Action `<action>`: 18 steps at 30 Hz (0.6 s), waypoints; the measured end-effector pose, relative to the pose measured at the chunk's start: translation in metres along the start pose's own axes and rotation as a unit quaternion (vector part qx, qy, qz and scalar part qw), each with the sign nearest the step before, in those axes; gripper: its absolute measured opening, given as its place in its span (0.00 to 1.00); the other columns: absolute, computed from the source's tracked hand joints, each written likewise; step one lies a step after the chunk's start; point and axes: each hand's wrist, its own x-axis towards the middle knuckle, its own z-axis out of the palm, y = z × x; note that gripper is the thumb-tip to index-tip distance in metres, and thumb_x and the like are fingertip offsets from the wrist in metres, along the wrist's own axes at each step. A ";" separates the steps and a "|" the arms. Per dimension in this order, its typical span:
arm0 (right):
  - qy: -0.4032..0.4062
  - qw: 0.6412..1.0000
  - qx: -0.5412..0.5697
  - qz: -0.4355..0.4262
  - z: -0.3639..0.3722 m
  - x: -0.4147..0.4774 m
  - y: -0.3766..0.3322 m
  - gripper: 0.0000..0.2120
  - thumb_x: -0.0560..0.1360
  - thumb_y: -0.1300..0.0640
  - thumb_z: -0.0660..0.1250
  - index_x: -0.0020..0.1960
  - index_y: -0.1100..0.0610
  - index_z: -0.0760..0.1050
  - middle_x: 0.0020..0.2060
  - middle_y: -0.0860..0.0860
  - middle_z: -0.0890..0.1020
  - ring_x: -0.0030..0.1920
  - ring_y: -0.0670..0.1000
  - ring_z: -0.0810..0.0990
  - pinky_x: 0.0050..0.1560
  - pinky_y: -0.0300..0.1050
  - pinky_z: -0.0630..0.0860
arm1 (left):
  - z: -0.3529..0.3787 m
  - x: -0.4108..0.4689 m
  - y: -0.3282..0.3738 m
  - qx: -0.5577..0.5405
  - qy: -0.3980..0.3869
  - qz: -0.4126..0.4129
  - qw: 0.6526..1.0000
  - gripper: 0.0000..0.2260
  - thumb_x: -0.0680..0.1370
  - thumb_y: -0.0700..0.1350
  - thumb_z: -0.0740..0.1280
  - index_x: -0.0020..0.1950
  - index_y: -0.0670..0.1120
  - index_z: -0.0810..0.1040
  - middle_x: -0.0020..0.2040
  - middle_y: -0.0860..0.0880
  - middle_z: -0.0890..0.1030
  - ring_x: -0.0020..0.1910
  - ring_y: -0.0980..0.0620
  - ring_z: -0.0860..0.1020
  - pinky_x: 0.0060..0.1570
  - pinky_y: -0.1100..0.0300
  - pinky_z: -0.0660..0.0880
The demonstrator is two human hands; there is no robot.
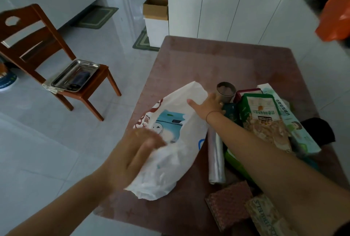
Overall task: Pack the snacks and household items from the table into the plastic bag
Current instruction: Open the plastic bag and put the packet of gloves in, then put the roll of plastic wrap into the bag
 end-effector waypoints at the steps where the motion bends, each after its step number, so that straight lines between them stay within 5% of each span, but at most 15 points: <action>1: -0.014 1.000 0.001 0.006 0.005 -0.004 0.000 0.52 0.67 0.30 0.64 0.77 0.55 0.44 0.77 0.57 0.48 0.75 0.62 0.53 0.71 0.64 0.56 | -0.001 0.018 -0.004 0.019 0.033 -0.041 0.998 0.15 0.79 0.56 0.53 0.50 0.54 0.78 0.55 0.61 0.77 0.58 0.61 0.72 0.61 0.56 0.70; 3: -0.034 0.999 -0.027 -0.001 0.014 -0.013 -0.002 0.58 0.65 0.32 0.68 0.77 0.52 0.34 0.77 0.56 0.39 0.76 0.62 0.48 0.72 0.68 0.53 | 0.001 0.062 -0.019 0.125 0.039 -0.111 0.985 0.09 0.75 0.55 0.62 0.50 0.54 0.79 0.65 0.55 0.72 0.66 0.56 0.65 0.67 0.51 0.61; 6: -0.055 0.997 -0.060 -0.006 0.029 -0.021 -0.004 0.59 0.67 0.41 0.73 0.75 0.49 0.28 0.76 0.57 0.35 0.76 0.64 0.46 0.70 0.70 0.52 | 0.014 0.126 -0.041 0.297 -0.129 -0.169 0.931 0.19 0.70 0.52 0.71 0.60 0.54 0.72 0.77 0.45 0.52 0.75 0.41 0.48 0.70 0.40 0.47; 9: -0.024 0.998 -0.063 -0.016 0.037 -0.017 0.004 0.49 0.74 0.55 0.68 0.76 0.46 0.32 0.76 0.58 0.37 0.72 0.64 0.61 0.67 0.60 0.66 | 0.027 0.160 -0.068 0.400 -0.272 -0.165 0.860 0.28 0.71 0.50 0.70 0.69 0.55 0.65 0.77 0.45 0.43 0.74 0.36 0.51 0.69 0.35 0.55; 13: -0.001 0.992 0.085 -0.091 0.022 -0.006 0.021 0.31 0.77 0.62 0.59 0.77 0.50 0.52 0.69 0.57 0.65 0.62 0.58 0.73 0.62 0.49 0.73 | 0.029 0.175 -0.081 0.428 -0.315 -0.153 0.833 0.29 0.77 0.49 0.64 0.75 0.49 0.55 0.74 0.41 0.57 0.68 0.37 0.66 0.63 0.43 0.69; 16: 0.011 0.970 0.231 -0.076 0.011 0.000 0.029 0.21 0.75 0.71 0.56 0.64 0.60 0.75 0.61 0.59 0.77 0.62 0.60 0.75 0.60 0.43 0.73 | 0.023 0.176 -0.077 0.384 -0.250 -0.162 0.874 0.21 0.79 0.43 0.59 0.71 0.41 0.63 0.66 0.39 0.71 0.63 0.41 0.73 0.60 0.51 0.70; 18: -0.035 0.941 0.338 -0.010 0.005 0.000 0.028 0.17 0.75 0.73 0.55 0.57 0.67 0.79 0.56 0.59 0.79 0.55 0.58 0.76 0.51 0.37 0.73 | 0.018 0.174 -0.084 0.368 -0.148 -0.169 0.902 0.14 0.78 0.41 0.59 0.64 0.42 0.72 0.58 0.41 0.78 0.54 0.43 0.78 0.53 0.53 0.74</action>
